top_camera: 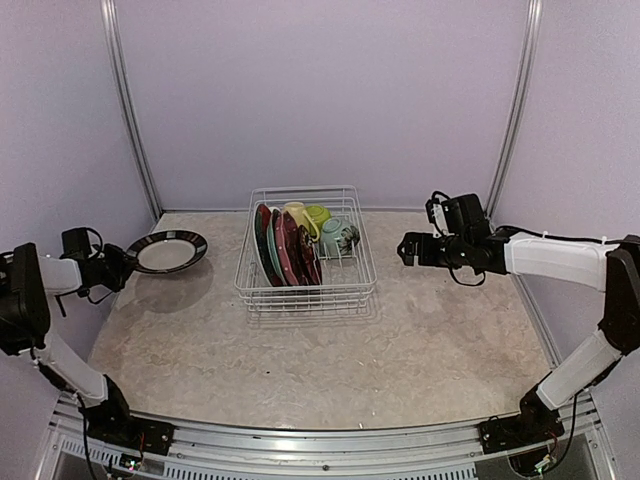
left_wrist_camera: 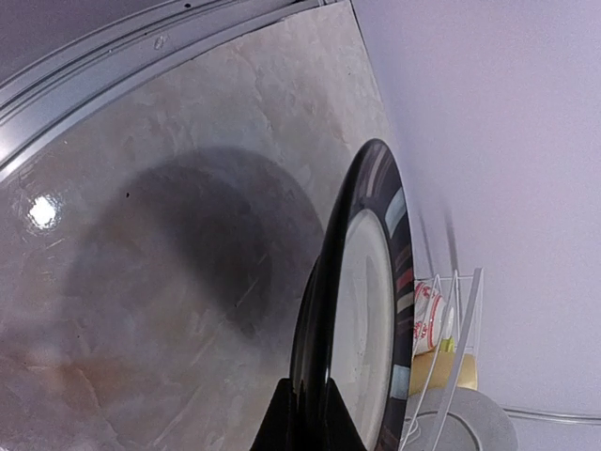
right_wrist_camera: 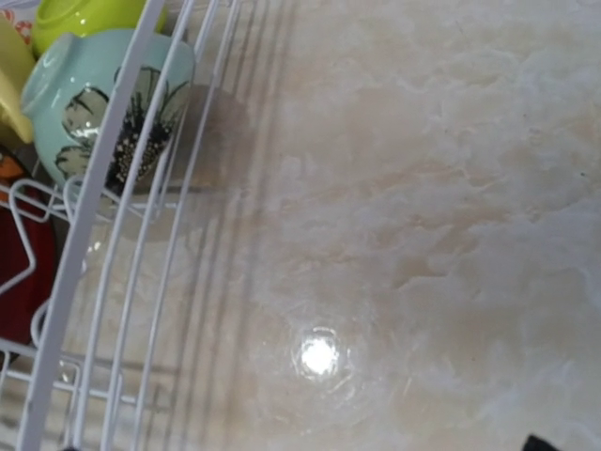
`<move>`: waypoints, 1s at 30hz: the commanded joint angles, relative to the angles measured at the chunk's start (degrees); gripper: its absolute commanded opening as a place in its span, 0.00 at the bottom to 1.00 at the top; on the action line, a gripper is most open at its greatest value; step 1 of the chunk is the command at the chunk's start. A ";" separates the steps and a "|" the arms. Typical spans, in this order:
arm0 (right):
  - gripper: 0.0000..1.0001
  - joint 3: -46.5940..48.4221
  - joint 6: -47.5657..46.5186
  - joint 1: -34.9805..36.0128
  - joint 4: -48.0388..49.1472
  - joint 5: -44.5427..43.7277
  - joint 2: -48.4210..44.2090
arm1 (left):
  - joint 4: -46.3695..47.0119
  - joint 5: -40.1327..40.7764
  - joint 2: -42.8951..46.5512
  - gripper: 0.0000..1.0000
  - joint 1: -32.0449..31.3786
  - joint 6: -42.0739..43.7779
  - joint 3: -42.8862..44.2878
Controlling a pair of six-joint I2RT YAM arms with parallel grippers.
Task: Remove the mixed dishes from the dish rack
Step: Place the plate at the corner of the board.
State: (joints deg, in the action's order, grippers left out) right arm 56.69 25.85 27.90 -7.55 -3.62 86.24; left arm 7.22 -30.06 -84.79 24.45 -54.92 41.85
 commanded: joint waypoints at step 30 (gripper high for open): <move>1.00 -6.66 -3.03 0.64 1.44 -0.06 -8.89 | 3.06 0.43 -12.08 0.13 -6.83 5.92 7.61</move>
State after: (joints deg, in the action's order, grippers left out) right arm 50.81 23.20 27.99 -5.72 -2.66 79.64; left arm 8.10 -29.93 -96.60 17.43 -49.47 47.46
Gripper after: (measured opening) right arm 0.998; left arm 0.126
